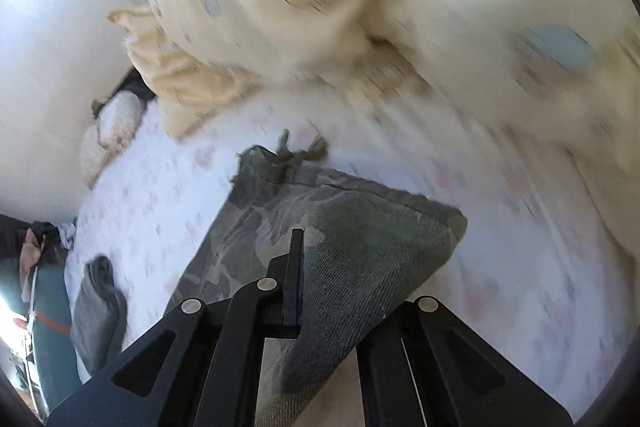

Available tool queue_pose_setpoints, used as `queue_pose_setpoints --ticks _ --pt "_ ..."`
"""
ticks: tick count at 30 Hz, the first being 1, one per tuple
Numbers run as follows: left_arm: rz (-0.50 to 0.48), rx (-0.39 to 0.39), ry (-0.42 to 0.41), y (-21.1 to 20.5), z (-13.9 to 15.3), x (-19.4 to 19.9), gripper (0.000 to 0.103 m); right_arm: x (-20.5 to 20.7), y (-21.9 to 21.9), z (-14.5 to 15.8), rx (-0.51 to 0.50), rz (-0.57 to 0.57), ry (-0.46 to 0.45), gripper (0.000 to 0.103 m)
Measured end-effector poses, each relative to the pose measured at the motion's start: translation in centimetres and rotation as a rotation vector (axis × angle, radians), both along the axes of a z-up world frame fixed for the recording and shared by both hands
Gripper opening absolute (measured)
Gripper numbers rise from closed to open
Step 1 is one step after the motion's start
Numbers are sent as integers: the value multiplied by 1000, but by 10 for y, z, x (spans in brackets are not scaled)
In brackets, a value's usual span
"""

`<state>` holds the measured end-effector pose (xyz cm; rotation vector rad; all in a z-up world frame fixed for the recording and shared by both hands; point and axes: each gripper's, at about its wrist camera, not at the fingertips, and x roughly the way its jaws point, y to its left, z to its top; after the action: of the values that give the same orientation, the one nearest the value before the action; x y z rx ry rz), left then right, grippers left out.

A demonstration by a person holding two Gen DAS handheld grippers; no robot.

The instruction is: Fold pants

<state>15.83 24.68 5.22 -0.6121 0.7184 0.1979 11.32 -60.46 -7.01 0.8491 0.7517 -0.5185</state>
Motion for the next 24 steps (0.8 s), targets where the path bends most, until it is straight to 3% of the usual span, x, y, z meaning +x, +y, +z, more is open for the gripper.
queue_pose_setpoints --ticks 5,8,12,13,15,18,19,20,21,22,24 --pt "-20 -11 80 34 -1 -58 4 -59 40 6 82 12 26 2" --pt "-39 -7 191 54 -27 -70 4 -75 56 -9 81 25 127 3" --pt "-73 50 309 49 -82 -63 4 -74 47 -59 164 12 314 4" --pt "-75 43 334 49 -90 -62 4 -75 42 -71 198 0 346 5" --pt "-81 2 346 52 -97 -60 4 -73 41 -67 154 4 384 8" --pt "-81 -1 348 51 -97 -65 4 -68 49 -47 -20 27 493 21" --pt "-84 -1 345 48 -97 -66 4 -69 49 -41 -69 21 521 39" --pt "-88 0 341 47 -97 -66 4 -71 47 -30 -184 -11 597 60" --pt "-97 -6 335 46 -97 -65 4 -72 45 -21 -250 -39 628 65" --pt "-99 -12 330 47 -96 -64 4 -79 46 -7 -299 -67 594 65" --pt "-99 -10 334 44 -96 -62 4 -90 69 29 -241 -27 359 65"
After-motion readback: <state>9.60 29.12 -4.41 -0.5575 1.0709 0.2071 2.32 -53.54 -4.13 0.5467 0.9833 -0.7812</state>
